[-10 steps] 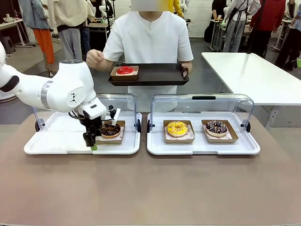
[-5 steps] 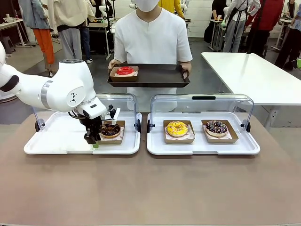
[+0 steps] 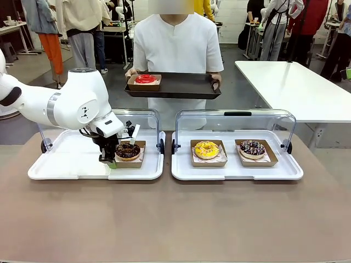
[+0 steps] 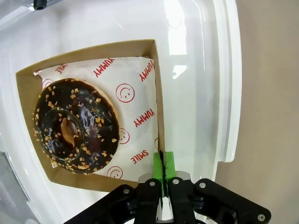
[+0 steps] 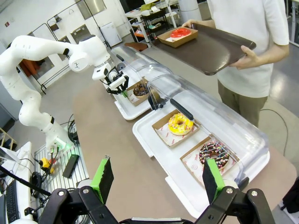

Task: Provide the desired donut to the person.
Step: Pick up and lift the Paper togo box containing the Donut pointed at by the person.

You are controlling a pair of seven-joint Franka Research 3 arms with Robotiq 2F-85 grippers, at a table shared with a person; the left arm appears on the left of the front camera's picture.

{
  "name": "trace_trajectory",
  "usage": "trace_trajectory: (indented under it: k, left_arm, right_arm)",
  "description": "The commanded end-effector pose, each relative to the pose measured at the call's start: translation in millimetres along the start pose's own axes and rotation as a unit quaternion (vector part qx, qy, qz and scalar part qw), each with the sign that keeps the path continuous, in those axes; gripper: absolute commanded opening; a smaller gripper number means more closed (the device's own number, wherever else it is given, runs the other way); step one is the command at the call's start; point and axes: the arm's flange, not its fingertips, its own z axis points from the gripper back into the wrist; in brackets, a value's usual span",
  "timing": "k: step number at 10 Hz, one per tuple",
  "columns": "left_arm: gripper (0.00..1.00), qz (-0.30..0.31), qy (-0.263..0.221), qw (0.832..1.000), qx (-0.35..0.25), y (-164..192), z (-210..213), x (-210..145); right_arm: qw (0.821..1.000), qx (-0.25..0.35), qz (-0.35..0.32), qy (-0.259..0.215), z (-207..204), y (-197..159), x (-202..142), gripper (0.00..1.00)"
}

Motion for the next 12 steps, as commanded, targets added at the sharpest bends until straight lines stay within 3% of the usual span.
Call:
trace_trajectory:
  k: [1, 4, 8, 12]
  left_arm:
    - [0.00, -0.003, -0.002, 1.000, -0.005, -1, 6, -3]
    - [0.00, -0.032, -0.008, 0.999, -0.010, -16, 40, -6]
    - [0.00, -0.046, 0.012, 0.997, -0.059, -85, 151, -8]
    - [0.00, -0.059, -0.010, 0.998, -0.031, -122, 242, 2]
  right_arm:
    - [1.000, 0.001, -0.001, 0.001, -1, 1, -1, 1.00]
    - [1.000, 0.001, -0.001, 0.001, -1, 1, -1, 1.00]
    - [1.000, 0.001, -0.001, 0.001, -1, 1, -1, 1.00]
    - [1.000, 0.001, -0.001, 0.001, -1, 1, -1, 1.00]
